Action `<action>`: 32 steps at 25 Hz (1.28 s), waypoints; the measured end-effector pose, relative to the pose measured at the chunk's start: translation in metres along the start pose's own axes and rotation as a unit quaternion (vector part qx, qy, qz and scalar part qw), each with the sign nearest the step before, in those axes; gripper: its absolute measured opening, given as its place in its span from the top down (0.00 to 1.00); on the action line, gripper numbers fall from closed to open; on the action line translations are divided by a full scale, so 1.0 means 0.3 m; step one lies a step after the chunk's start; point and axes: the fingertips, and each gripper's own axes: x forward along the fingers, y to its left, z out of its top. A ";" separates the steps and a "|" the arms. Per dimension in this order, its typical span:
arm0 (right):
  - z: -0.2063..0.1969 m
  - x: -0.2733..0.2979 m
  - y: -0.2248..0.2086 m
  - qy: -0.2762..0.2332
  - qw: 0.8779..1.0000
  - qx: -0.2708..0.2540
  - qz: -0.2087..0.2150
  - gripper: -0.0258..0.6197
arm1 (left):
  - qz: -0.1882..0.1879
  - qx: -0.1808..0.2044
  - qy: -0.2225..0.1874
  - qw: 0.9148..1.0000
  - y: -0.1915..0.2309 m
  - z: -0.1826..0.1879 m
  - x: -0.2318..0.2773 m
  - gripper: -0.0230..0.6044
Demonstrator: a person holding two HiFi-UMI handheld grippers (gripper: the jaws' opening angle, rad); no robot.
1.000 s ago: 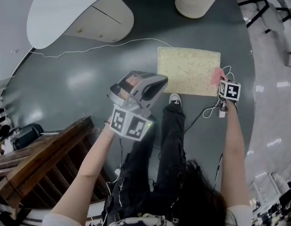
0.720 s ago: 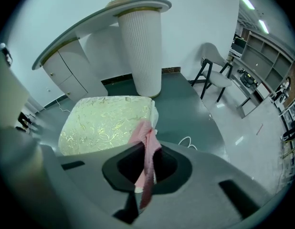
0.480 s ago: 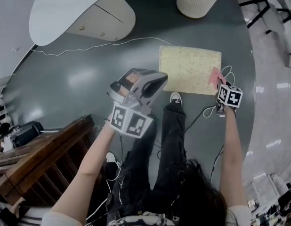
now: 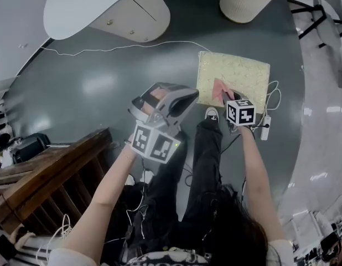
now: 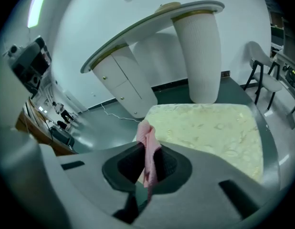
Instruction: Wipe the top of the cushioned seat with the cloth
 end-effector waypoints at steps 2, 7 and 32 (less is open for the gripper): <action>-0.016 0.057 0.090 0.007 1.000 -0.005 0.020 0.94 | 0.001 0.000 0.001 1.000 -0.002 -0.012 -0.016 0.94; -0.083 0.161 0.241 0.039 0.998 -0.025 0.048 0.94 | 0.004 -0.001 0.008 1.000 -0.006 -0.047 -0.054 0.94; -0.337 -0.199 -0.505 0.065 0.984 0.085 -0.146 0.94 | -0.042 0.005 -0.023 0.999 -0.103 0.093 0.112 0.94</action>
